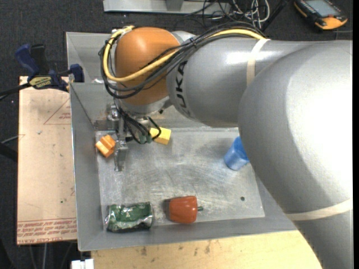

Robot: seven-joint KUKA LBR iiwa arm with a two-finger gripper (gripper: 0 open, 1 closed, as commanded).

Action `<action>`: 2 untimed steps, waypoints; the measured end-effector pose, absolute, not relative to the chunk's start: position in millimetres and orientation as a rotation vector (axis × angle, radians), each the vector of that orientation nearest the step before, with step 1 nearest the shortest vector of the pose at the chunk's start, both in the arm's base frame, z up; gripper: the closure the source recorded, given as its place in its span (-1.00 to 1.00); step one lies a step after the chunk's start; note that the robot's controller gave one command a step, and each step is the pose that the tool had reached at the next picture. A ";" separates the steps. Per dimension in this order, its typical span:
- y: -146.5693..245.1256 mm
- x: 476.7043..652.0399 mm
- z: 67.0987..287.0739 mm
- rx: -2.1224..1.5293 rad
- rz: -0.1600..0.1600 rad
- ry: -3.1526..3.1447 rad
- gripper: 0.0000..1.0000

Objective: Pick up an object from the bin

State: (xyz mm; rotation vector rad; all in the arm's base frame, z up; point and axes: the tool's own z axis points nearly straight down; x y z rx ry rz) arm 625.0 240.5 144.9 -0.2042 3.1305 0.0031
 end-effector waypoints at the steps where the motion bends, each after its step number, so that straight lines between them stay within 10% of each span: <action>1: 238.6 627.8 91.8 -0.247 0.005 3.125 -1.00; 2: 237.3 643.3 74.8 -0.115 0.004 3.135 1.00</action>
Offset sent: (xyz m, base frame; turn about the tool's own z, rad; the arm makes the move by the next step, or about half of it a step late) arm 0.0171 -0.0039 -0.0715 0.0580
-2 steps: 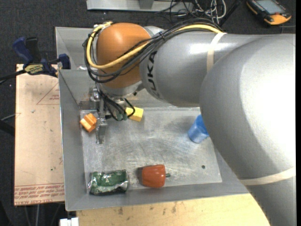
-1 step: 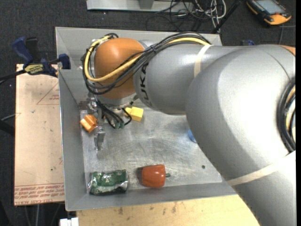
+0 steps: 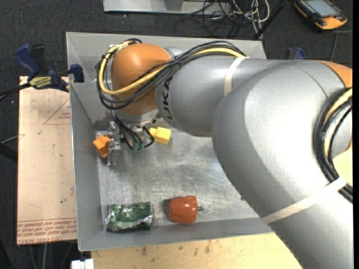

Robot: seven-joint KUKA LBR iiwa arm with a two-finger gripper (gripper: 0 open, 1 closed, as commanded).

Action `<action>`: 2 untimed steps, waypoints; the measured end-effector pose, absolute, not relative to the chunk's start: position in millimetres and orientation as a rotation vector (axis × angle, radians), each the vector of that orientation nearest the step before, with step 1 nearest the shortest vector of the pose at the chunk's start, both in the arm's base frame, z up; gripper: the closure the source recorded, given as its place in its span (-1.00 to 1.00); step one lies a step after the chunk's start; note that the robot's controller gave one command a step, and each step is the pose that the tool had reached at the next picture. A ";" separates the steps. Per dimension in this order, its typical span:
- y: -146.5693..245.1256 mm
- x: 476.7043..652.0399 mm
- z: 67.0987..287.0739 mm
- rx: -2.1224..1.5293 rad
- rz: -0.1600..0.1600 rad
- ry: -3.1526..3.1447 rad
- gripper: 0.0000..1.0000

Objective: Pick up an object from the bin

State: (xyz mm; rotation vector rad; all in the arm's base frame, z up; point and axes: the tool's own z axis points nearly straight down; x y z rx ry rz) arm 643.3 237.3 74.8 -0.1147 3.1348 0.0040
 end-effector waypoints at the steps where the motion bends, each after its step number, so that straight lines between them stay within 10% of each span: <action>1: 236.9 642.7 73.8 -0.113 0.004 3.137 1.00; 2: 235.6 634.1 149.8 -0.124 0.003 3.136 1.00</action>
Offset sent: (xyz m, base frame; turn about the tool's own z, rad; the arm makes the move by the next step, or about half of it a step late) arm -0.0098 -0.0018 0.0750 -0.0072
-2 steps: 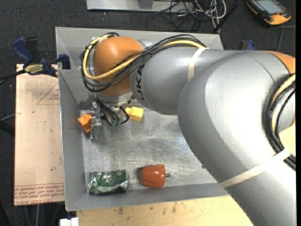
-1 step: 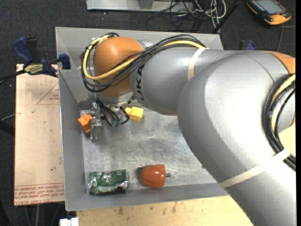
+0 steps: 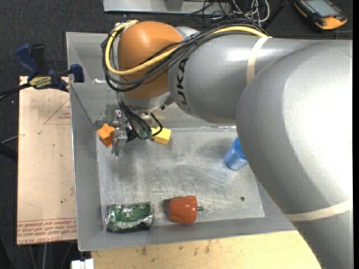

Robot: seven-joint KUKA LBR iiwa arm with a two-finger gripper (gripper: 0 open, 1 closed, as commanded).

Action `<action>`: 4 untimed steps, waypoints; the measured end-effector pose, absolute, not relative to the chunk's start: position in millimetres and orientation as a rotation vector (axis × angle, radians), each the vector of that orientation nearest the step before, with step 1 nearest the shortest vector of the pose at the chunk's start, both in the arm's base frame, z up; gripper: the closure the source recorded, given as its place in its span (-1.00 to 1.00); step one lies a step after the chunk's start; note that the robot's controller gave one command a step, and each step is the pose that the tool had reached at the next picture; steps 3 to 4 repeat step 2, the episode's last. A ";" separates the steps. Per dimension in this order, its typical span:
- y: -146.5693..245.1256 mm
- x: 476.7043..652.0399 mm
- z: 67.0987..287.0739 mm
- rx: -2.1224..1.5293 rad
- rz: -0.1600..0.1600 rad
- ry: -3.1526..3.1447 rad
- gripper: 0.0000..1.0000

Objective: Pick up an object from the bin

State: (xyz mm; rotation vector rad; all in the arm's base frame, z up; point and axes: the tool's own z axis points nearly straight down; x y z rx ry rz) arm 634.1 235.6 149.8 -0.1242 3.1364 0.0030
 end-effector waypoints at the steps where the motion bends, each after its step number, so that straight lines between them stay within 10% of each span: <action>1: 235.5 634.2 149.8 -0.124 0.003 3.137 1.00; 2: 243.6 633.5 201.5 -0.130 -0.001 3.141 1.00; 4: 243.6 633.5 201.5 -0.130 -0.001 3.141 1.00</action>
Offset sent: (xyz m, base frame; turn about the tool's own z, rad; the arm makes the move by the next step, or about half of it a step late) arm 0.0001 0.0167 0.1062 -0.0047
